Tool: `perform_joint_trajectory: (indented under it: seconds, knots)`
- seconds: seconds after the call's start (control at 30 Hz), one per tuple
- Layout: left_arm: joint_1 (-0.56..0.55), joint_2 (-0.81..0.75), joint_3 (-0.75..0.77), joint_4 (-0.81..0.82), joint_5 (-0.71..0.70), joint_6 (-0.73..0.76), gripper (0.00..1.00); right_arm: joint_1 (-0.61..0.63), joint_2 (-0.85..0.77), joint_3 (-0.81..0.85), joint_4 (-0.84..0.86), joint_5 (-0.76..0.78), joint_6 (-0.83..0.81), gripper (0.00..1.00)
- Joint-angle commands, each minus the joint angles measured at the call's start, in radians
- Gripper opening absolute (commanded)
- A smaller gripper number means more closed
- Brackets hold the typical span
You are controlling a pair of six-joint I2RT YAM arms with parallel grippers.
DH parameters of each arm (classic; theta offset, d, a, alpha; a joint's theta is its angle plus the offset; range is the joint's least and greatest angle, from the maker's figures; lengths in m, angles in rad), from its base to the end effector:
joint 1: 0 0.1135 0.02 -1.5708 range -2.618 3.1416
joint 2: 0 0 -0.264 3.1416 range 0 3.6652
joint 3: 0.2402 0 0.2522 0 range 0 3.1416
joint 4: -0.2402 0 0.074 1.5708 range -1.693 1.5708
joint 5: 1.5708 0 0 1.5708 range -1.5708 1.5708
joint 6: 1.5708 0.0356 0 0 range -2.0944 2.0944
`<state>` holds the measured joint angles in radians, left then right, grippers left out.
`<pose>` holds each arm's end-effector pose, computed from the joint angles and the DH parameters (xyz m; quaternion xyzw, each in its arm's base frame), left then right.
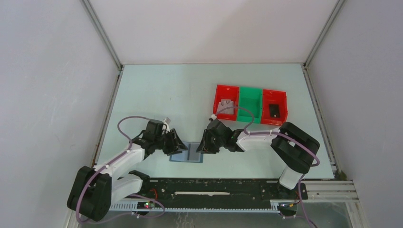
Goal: Take the credit cards out of the card holder
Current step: Remove the credit card from the card holder.
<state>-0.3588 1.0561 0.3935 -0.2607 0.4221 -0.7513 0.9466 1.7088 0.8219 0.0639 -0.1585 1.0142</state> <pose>0.1674 -0.0784 0.1550 -0.1154 0.9222 -0.3327 0.1597 0.1894 0.2725 0.1430 0.0025 0.9284 0.3435 0.1415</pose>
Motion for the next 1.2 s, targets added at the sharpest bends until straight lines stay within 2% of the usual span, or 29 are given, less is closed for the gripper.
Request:
perform_joint_trajectory:
  seconds: [0.0, 0.37, 1.17]
  knots:
    - [-0.003, 0.002, 0.059, 0.026, 0.008, 0.007, 0.46, -0.006, -0.001, 0.005, 0.015, 0.025, 0.012, 0.40]
    - [-0.003, 0.005, 0.061, 0.026, 0.009, 0.007, 0.46, -0.005, 0.002, 0.006, 0.030, 0.014, 0.005, 0.40]
    - [-0.003, 0.009, 0.062, 0.026, 0.013, 0.010, 0.46, 0.012, -0.060, 0.025, 0.042, 0.017, -0.046, 0.28]
